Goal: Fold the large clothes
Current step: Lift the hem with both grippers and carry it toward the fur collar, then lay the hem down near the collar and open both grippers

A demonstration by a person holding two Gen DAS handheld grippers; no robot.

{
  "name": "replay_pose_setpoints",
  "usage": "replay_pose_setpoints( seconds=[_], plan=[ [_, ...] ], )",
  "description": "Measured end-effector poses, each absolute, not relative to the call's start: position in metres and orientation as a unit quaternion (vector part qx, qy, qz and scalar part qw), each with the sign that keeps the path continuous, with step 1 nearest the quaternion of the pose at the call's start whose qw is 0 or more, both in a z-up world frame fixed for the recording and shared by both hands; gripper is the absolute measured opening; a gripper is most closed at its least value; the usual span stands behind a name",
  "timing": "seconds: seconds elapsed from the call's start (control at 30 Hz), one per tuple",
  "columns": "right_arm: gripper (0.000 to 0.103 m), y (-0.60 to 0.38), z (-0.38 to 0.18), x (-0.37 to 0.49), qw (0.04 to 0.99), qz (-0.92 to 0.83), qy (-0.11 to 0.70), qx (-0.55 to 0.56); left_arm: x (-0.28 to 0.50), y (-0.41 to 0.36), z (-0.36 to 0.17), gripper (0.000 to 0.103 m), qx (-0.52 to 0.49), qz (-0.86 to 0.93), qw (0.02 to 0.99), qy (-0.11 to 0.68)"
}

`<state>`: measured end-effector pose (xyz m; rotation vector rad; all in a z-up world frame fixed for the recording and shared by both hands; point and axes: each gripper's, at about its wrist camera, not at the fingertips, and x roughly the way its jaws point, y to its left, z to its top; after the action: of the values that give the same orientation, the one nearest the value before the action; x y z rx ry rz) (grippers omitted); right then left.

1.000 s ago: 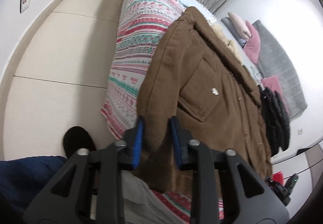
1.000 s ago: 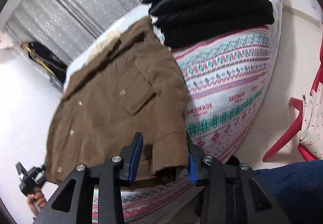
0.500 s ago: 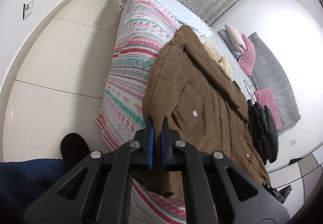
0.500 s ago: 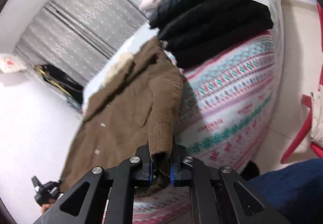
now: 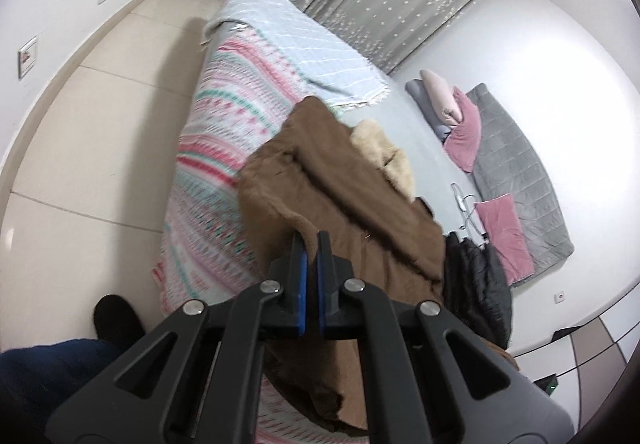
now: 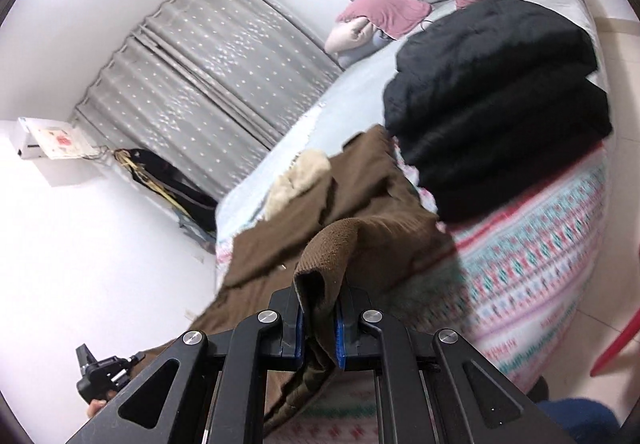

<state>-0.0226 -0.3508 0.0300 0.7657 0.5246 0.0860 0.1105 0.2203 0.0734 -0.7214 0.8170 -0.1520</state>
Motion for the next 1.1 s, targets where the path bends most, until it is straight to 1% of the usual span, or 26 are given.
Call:
replay_pose_setpoints(
  seconds=[0.17, 0.33, 0.53, 0.7, 0.83, 0.87, 0.93, 1.0, 1.03, 1.07, 1.1],
  plan=[
    [0.01, -0.356, 0.048, 0.002, 0.9, 0.034, 0.245, 0.358, 0.144, 0.216, 0.092, 0.005, -0.353, -0.075, 0.849, 0.386],
    [0.01, -0.363, 0.073, 0.044, 0.907, 0.033, 0.237, 0.345, 0.202, 0.211, 0.116, 0.005, -0.363, -0.073, 0.848, 0.38],
    [0.01, -0.38, 0.103, 0.133, 0.902, 0.027, 0.231, 0.363, 0.305, 0.191, 0.129, 0.005, -0.338, -0.045, 0.851, 0.398],
    [0.01, -0.405, 0.122, 0.239, 0.887, 0.002, 0.244, 0.393, 0.429, 0.173, 0.127, 0.005, -0.323, -0.009, 0.846, 0.424],
    [0.01, -0.424, 0.118, 0.345, 0.88, -0.056, 0.267, 0.388, 0.534, 0.155, 0.1, 0.005, -0.298, 0.032, 0.839, 0.454],
    [0.01, -0.428, 0.112, 0.374, 0.877, -0.074, 0.277, 0.386, 0.566, 0.149, 0.084, 0.006, -0.294, 0.035, 0.836, 0.462],
    [0.01, -0.434, 0.092, 0.43, 0.864, -0.101, 0.307, 0.387, 0.603, 0.138, 0.059, 0.006, -0.28, 0.044, 0.828, 0.483],
    [0.01, -0.434, 0.064, 0.482, 0.85, -0.131, 0.335, 0.384, 0.641, 0.12, 0.013, 0.006, -0.254, 0.064, 0.814, 0.518],
    [0.01, -0.433, 0.047, 0.502, 0.844, -0.146, 0.351, 0.378, 0.649, 0.116, 0.0, 0.008, -0.246, 0.07, 0.81, 0.527],
    [0.01, -0.432, 0.027, 0.523, 0.837, -0.164, 0.367, 0.371, 0.662, 0.107, -0.027, 0.012, -0.224, 0.069, 0.805, 0.544],
    [0.011, -0.43, 0.004, 0.541, 0.829, -0.18, 0.384, 0.365, 0.669, 0.104, -0.045, 0.018, -0.21, 0.062, 0.803, 0.555]
  ],
)
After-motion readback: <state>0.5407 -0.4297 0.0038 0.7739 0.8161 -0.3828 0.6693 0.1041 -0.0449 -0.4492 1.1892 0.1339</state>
